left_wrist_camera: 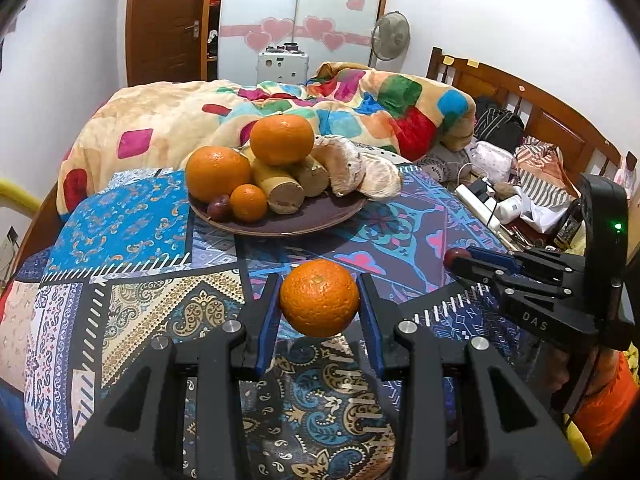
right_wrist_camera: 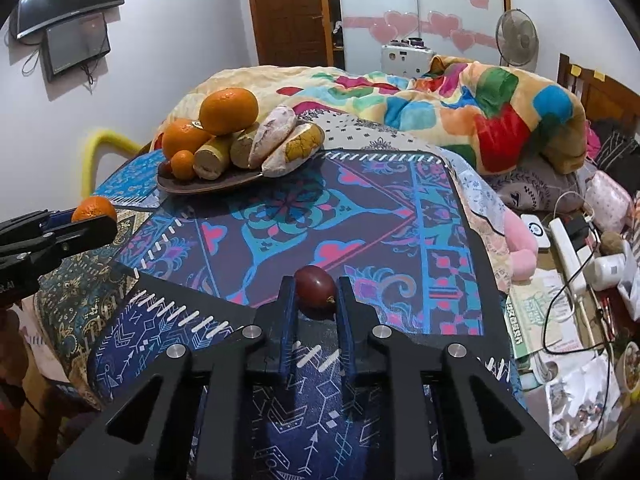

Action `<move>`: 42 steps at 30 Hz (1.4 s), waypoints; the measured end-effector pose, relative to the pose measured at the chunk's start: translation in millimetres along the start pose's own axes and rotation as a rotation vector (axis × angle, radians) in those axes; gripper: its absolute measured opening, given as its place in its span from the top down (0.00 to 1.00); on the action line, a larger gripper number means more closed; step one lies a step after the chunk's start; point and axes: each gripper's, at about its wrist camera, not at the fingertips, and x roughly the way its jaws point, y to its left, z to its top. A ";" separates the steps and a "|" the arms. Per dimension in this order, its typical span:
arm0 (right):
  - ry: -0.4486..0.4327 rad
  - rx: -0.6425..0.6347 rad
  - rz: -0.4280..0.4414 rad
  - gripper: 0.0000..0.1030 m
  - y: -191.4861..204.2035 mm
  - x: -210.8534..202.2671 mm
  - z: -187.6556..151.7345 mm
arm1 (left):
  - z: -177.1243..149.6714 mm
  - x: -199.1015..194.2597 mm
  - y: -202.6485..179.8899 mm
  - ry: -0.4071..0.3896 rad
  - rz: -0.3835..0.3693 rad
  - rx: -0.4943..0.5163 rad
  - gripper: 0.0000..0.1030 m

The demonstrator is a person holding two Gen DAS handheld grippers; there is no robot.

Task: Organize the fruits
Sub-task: 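Carry the orange onto the plate with the left tool while the right tool places another red date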

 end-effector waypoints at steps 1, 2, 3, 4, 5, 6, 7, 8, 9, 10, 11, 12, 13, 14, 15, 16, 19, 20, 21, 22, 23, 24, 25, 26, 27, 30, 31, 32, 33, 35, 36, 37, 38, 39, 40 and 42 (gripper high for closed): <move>-0.002 0.000 0.005 0.83 1.0 -0.9 0.7 | 0.2 -0.3 0.9 -0.001 0.000 -0.001 0.64; -0.004 0.000 0.007 0.83 2.0 -1.6 2.0 | 0.8 -0.7 1.9 -0.003 0.001 -0.002 0.64; -0.009 -0.004 0.007 0.83 3.4 -2.9 3.5 | 1.9 -1.2 2.7 -0.006 0.004 -0.002 0.64; -0.019 -0.010 0.006 0.83 6.0 -5.8 5.6 | 3.2 -2.2 3.6 -0.009 0.005 -0.002 0.64; -0.027 -0.015 0.007 0.83 7.7 -6.6 8.2 | 5.0 -3.2 4.5 -0.014 0.008 0.000 0.64; -0.032 -0.017 0.013 0.83 9.4 -7.4 11.0 | 6.8 -4.2 5.2 -0.018 0.013 0.002 0.64; -0.037 -0.019 0.018 0.83 11.0 -8.2 13.3 | 9.0 -5.2 6.2 -0.023 0.017 0.004 0.64; -0.044 -0.021 0.024 0.83 12.8 -8.8 16.9 | 10.6 -5.9 7.0 -0.026 0.019 0.005 0.64; -0.052 -0.025 0.031 0.83 15.6 -9.3 21.7 | 13.2 -6.3 7.8 -0.030 0.022 0.007 0.64; -0.056 -0.027 0.035 0.83 16.8 -9.2 24.2 | 16.5 -7.2 9.6 -0.036 0.027 0.010 0.64; -0.062 -0.031 0.040 0.83 19.0 -9.3 27.5 | 19.0 -7.7 10.7 -0.041 0.030 0.012 0.64; -0.068 -0.035 0.049 0.83 22.0 -8.8 32.2 | 21.4 -7.9 12.0 -0.044 0.033 0.013 0.64; -0.071 -0.039 0.053 0.83 24.0 -8.4 34.4 | 24.1 -7.8 13.5 -0.047 0.035 0.015 0.64; -0.075 -0.044 0.058 0.83 26.8 -7.2 38.3 | 26.1 -7.3 14.8 -0.049 0.036 0.016 0.64; -0.077 -0.047 0.060 0.83 28.4 -6.4 40.1 | 29.6 -5.9 16.5 -0.049 0.039 0.019 0.64; -0.081 -0.052 0.065 0.83 31.0 -4.8 43.7 | 32.6 -4.1 17.8 -0.048 0.041 0.021 0.64; -0.084 -0.062 0.081 0.83 36.6 0.4 53.0 | 39.9 2.3 21.8 -0.042 0.047 0.028 0.64; -0.084 -0.066 0.083 0.83 38.1 2.7 56.0 | 42.9 5.2 23.4 -0.038 0.045 0.031 0.64; -0.082 -0.071 0.087 0.83 39.6 5.1 59.0 | 45.8 8.2 24.8 -0.033 0.044 0.031 0.64; -0.080 -0.076 0.092 0.83 40.8 6.3 60.6 | 47.8 10.7 26.3 -0.028 0.043 0.032 0.64; -0.078 -0.081 0.096 0.83 42.2 8.9 63.5 | 50.7 14.4 28.1 -0.022 0.040 0.033 0.64; -0.076 -0.086 0.098 0.83 43.6 11.6 66.2 | 53.1 17.7 29.5 -0.016 0.038 0.033 0.64; -0.075 -0.089 0.099 0.83 45.6 11.9 67.1 | 55.1 20.7 30.3 -0.012 0.035 0.035 0.64; -0.073 -0.098 0.101 0.83 47.9 14.9 70.6 | 56.3 23.1 30.6 -0.009 0.034 0.037 0.64; -0.073 -0.104 0.102 0.83 49.8 17.5 73.5 | 58.7 27.1 31.7 -0.005 0.033 0.040 0.64; -0.068 -0.122 0.100 0.83 53.9 24.5 79.4 | 61.9 35.2 33.1 0.002 0.033 0.048 0.64; -0.064 -0.129 0.104 0.83 55.6 28.7 82.4 | 63.1 39.1 33.5 0.007 0.034 0.053 0.64; -0.060 -0.136 0.105 0.83 56.6 31.7 84.9 | 63.6 40.5 34.6 0.008 0.033 0.055 0.64; -0.061 -0.143 0.101 0.82 58.0 34.0 87.1 | 64.4 43.1 35.1 0.009 0.034 0.059 0.64; -0.064 -0.150 0.099 0.82 58.8 37.9 91.3 | 65.7 46.0 36.9 0.007 0.032 0.061 0.64; -0.065 -0.150 0.103 0.82 58.8 39.8 92.9 | 66.2 47.2 38.1 0.007 0.030 0.061 0.64; -0.065 -0.149 0.104 0.82 59.1 40.9 93.3 | 66.8 48.3 39.1 0.006 0.029 0.061 0.64; -0.063 -0.152 0.105 0.82 59.2 43.2 94.3 | 66.9 49.4 39.8 0.007 0.027 0.060 0.64; -0.062 -0.154 0.105 0.82 59.7 45.1 94.7 | 67.3 50.5 40.3 0.009 0.026 0.060 0.64; -0.063 -0.156 0.104 0.82 60.8 45.6 95.1 | 67.8 52.2 40.3 0.011 0.024 0.062 0.64; -0.059 -0.157 0.104 0.82 61.4 47.9 95.1 | 68.2 55.3 39.7 0.017 0.027 0.070 0.63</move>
